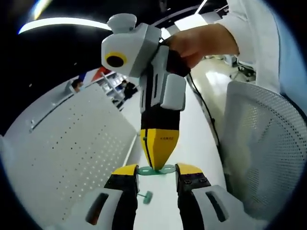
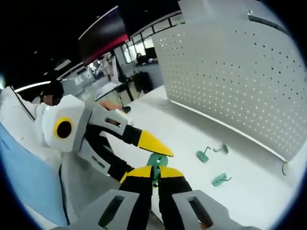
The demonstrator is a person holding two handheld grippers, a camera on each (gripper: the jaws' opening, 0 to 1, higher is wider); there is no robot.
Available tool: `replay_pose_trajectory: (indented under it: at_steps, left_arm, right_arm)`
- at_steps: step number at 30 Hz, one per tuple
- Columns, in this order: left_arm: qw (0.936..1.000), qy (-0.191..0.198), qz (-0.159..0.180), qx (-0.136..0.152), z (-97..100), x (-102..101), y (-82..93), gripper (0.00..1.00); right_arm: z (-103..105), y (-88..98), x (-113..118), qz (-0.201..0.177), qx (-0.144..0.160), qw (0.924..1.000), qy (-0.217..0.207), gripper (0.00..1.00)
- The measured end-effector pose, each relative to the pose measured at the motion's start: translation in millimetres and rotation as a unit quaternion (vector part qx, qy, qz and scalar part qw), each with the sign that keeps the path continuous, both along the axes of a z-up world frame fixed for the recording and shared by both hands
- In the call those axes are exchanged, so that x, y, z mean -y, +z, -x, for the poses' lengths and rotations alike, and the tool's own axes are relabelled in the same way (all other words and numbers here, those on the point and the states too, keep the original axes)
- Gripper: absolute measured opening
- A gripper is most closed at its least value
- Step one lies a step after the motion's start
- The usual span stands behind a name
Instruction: Insert the hook assembly into the mounting plate slot until the hook locks in place.
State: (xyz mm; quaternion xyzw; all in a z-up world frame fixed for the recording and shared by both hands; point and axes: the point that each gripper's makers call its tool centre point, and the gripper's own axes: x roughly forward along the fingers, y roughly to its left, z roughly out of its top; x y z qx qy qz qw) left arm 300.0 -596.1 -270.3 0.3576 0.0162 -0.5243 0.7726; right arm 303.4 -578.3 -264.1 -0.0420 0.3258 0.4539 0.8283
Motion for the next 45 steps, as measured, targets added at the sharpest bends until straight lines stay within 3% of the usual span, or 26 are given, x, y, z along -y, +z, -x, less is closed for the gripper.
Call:
replay_pose_trajectory:
  at_steps: [10, 16, 21, 26, 30, 35, 40, 45]
  left_arm:
    - [0.9997, 0.007, 0.020, -0.007, -2.6, -1, 6.7, 0.32]
    - [0.9964, 0.025, 0.061, -0.053, -4.9, -3, 12.5, 0.34]
    - [0.9894, 0.036, 0.102, -0.096, -5.7, -5, 16.8, 0.34]
    - [0.9769, 0.044, 0.149, -0.147, -5.9, -6, 24.0, 0.35]
    - [0.9697, 0.046, 0.172, -0.167, -6.4, -9, 28.4, 0.36]
    - [0.9531, 0.057, 0.217, -0.203, -9.1, -15, 36.5, 0.36]
    - [0.9380, 0.072, 0.257, -0.222, -15.9, -23, 47.4, 0.37]
    - [0.9308, 0.085, 0.282, -0.217, -19.6, -29, 56.0, 0.37]
  right_arm:
    - [-2, 7.1, 0, -0.008, 0.020, 0.9998, -0.005, 0.01]
    - [-3, 10.1, 1, -0.012, 0.027, 0.9995, -0.009, 0.01]
    - [-5, 14.5, 3, -0.017, 0.038, 0.9990, -0.017, 0.01]
    - [-9, 19.3, 5, -0.024, 0.052, 0.9979, -0.028, 0.01]
    - [-12, 23.7, 6, -0.032, 0.065, 0.9967, -0.037, 0.01]
    - [-18, 33.0, 9, -0.044, 0.092, 0.9933, -0.054, 0.01]
    - [-25, 43.5, 11, -0.059, 0.120, 0.9883, -0.073, 0.01]
    - [-30, 48.9, 13, -0.066, 0.144, 0.9833, -0.090, 0.01]
